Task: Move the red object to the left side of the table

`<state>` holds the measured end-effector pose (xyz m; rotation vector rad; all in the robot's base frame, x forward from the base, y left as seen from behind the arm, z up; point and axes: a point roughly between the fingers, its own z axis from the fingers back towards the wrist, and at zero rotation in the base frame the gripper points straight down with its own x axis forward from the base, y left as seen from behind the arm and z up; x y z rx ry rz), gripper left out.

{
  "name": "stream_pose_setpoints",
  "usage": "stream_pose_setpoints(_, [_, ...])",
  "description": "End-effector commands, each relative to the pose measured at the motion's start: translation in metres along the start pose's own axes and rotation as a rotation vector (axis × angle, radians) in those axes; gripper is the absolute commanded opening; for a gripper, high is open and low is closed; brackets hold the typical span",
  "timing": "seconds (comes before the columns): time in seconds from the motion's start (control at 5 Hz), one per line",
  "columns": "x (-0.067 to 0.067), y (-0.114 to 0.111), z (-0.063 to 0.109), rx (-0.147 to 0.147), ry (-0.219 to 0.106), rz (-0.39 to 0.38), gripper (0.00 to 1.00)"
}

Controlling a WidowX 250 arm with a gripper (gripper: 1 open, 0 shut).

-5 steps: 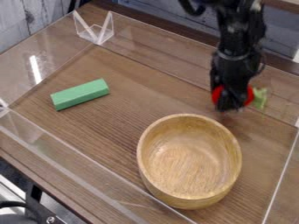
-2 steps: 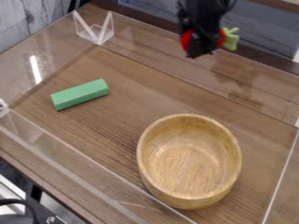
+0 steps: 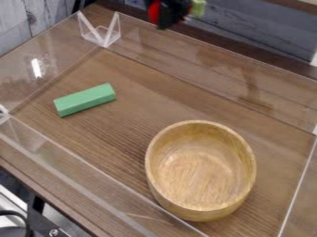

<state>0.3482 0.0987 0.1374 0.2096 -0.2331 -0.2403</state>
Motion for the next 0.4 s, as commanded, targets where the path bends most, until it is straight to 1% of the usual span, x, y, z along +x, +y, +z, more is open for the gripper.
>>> stream_pose_setpoints(0.0, [-0.004,0.043,0.005,0.061,-0.019,0.115,0.0])
stream_pose_setpoints(0.2, [-0.014,0.067,-0.012,0.072,-0.001,0.155,0.0])
